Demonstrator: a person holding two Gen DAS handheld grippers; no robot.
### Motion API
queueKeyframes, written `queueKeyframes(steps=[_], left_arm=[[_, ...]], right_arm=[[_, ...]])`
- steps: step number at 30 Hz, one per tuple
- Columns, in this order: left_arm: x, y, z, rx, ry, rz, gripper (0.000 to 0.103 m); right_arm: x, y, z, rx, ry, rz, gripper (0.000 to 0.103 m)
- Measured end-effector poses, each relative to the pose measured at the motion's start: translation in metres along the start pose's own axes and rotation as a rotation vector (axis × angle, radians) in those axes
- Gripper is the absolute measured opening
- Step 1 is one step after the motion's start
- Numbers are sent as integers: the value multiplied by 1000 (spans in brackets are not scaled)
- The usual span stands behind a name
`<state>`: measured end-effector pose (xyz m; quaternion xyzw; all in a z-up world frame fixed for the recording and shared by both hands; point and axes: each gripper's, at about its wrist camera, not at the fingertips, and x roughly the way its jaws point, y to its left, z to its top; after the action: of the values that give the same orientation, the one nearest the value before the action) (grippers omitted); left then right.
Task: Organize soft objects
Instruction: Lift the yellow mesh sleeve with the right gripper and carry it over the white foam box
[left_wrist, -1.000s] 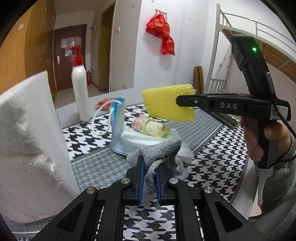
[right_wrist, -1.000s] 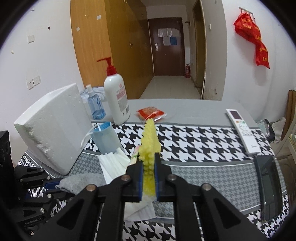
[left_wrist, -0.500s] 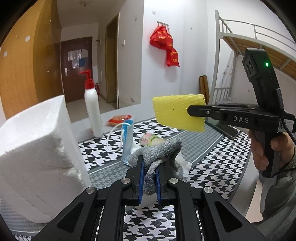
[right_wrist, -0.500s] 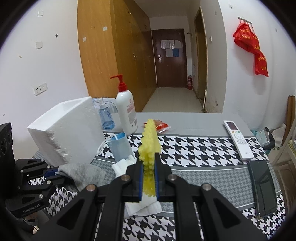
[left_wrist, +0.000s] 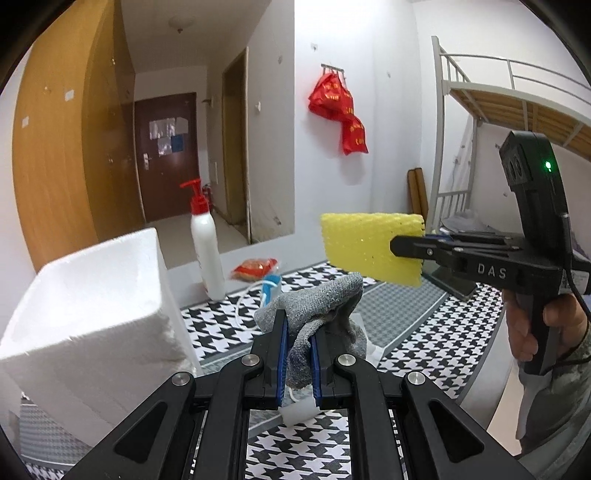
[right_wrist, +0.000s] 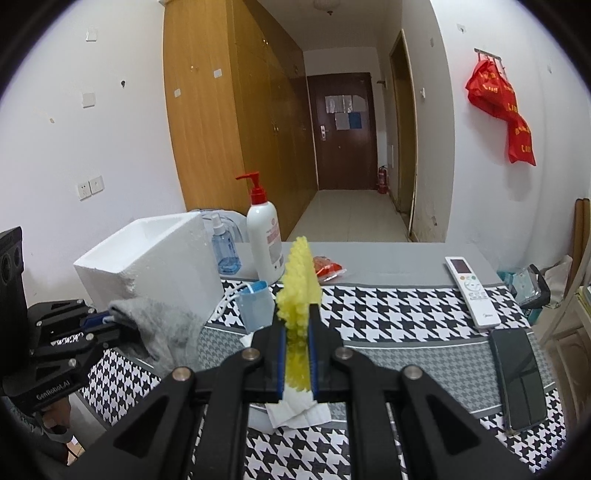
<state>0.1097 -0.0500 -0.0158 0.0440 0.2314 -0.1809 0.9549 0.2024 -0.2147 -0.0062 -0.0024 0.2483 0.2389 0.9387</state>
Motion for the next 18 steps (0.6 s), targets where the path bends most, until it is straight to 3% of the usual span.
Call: queueKeyframes(steps=[18], left_arm=[[-25,8,38,-1,-86,63,11]], right_arm=[[-13,19,17,-36,-61,39,13]])
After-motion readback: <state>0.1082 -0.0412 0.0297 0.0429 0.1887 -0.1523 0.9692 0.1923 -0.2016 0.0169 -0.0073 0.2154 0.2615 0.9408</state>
